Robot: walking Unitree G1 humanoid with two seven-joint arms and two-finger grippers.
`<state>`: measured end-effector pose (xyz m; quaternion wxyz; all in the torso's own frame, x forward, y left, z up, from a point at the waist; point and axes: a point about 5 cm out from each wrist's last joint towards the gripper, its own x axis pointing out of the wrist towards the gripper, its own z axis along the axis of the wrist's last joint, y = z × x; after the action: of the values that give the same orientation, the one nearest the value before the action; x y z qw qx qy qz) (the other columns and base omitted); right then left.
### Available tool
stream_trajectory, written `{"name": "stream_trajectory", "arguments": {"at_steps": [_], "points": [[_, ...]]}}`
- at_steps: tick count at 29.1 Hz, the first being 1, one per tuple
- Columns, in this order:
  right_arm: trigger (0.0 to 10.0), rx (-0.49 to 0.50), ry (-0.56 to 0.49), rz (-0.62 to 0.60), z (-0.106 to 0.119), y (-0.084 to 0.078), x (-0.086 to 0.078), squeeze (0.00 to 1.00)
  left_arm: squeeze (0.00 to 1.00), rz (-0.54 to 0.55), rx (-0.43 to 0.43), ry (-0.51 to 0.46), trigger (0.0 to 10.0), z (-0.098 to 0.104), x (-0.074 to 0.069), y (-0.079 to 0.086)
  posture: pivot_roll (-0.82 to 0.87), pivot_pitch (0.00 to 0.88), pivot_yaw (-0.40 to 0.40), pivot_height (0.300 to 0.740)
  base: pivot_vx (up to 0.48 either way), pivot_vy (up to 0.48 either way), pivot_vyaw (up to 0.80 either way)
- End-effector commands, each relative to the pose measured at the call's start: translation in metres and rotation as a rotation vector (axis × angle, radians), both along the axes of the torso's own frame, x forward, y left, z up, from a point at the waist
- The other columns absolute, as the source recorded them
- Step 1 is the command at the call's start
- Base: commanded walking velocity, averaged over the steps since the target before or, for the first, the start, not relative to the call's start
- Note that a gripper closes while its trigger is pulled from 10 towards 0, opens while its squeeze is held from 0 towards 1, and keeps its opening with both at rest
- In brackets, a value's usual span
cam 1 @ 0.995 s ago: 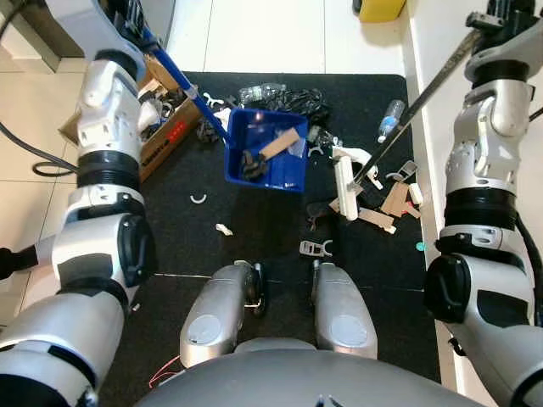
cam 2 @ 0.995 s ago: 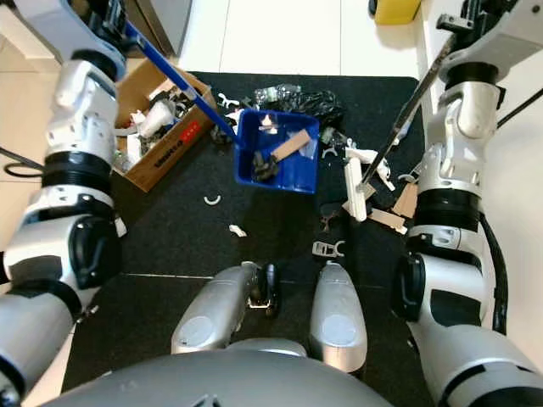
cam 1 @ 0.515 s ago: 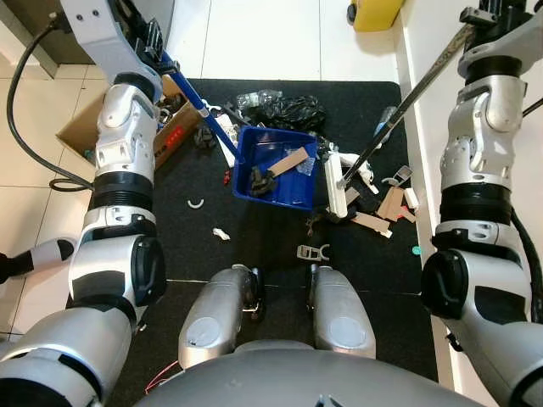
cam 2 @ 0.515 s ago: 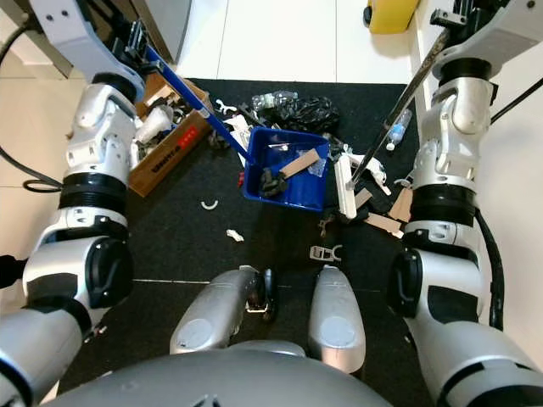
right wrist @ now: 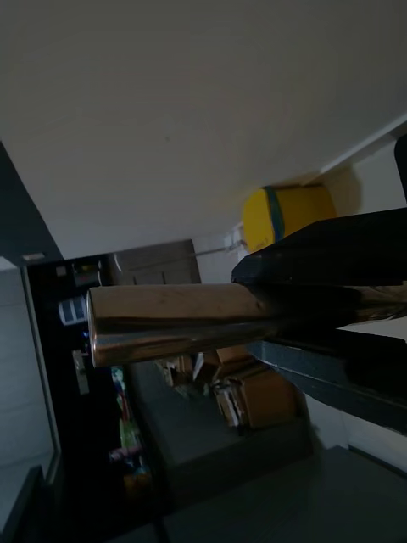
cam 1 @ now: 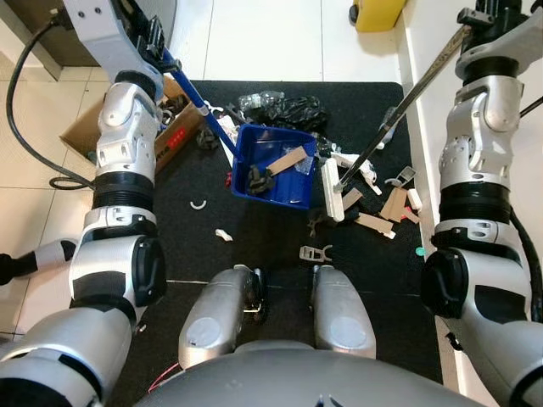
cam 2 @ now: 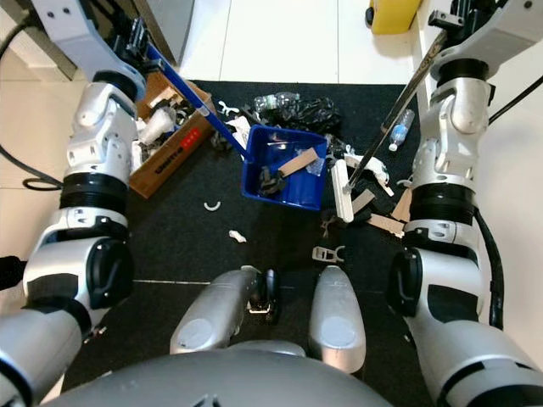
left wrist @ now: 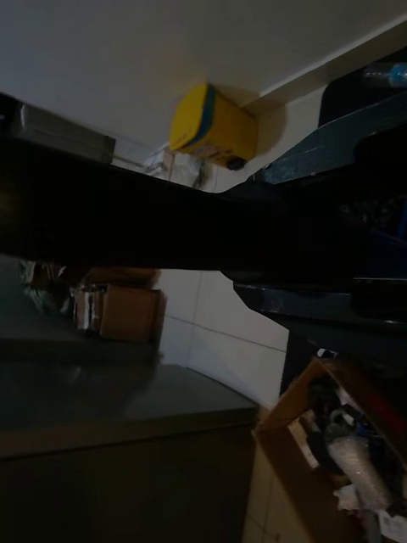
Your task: Sweep floor
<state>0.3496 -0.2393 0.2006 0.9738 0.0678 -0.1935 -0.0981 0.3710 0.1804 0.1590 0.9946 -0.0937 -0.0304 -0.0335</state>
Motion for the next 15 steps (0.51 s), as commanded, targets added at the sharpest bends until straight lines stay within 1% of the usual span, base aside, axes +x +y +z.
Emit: {"name": "stream_trajectory", "arguments": {"at_steps": [1, 15], "points": [[10.0, 0.008, -0.016, 0.022, 0.0004, 0.0062, 0.0003, 0.0, 0.0, 0.028, 0.002, -0.032, 10.0, 0.0067, -0.0016, 0.0097, 0.04, 0.0, 0.035, 0.74, 0.0, 0.292, 0.0], [10.0, 0.012, -0.017, 0.017, -0.0004, 0.0052, -0.0006, 0.0, 0.0, 0.022, 0.008, -0.039, 10.0, 0.0105, 0.0002, 0.0091, 0.04, 0.001, 0.041, 0.74, 0.0, 0.307, 0.0]]}}
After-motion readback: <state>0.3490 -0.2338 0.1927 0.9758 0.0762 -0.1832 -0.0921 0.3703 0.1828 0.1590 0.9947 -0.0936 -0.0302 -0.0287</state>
